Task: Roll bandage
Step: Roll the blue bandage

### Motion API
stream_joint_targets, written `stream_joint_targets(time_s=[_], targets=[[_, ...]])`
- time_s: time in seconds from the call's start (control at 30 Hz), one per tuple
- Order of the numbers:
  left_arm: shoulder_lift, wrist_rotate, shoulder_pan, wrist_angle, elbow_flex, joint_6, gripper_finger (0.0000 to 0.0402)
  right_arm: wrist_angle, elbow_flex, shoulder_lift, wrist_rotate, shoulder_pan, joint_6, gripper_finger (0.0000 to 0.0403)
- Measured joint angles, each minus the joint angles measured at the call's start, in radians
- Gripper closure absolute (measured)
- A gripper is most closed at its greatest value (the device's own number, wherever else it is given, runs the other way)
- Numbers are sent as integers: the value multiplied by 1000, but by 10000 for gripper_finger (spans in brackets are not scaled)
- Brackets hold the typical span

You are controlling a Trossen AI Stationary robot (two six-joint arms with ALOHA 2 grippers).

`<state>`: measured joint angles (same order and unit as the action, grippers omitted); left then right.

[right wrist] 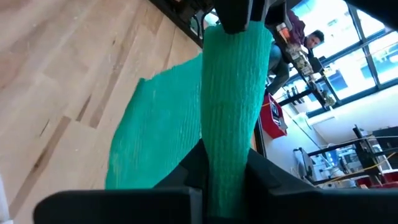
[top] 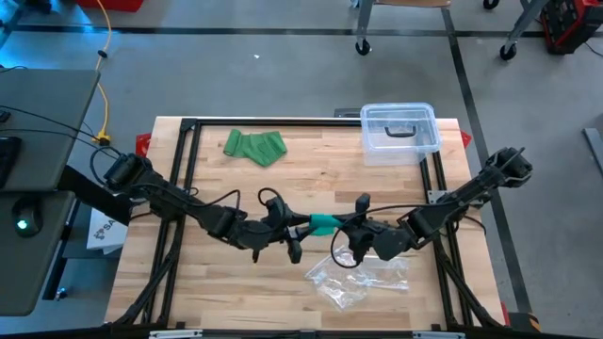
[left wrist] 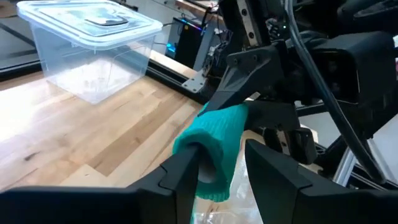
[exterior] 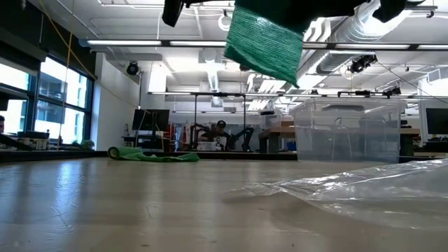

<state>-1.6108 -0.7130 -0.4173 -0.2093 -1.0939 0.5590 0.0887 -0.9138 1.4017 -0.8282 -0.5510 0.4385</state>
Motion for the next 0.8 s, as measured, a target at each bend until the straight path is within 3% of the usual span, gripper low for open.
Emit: stream_joint_targets(time_s=[0.2, 0.4, 0.6, 0.7, 0.8], targets=[[0, 1, 9, 2, 0, 32, 275, 1, 0, 0, -2, 0, 9, 363], [0, 84, 45, 3, 0, 50, 281, 5, 0, 0, -3, -1, 11, 363], [0, 128, 63, 3, 0, 3, 349, 3, 0, 0, 8, -1, -12, 362], [7, 138, 63, 0, 0, -44, 389, -2, 0, 0, 10, -1, -49, 341], [27, 123, 54, 8, 0, -86, 388, -15, 0, -7, 8, -5, -84, 295]])
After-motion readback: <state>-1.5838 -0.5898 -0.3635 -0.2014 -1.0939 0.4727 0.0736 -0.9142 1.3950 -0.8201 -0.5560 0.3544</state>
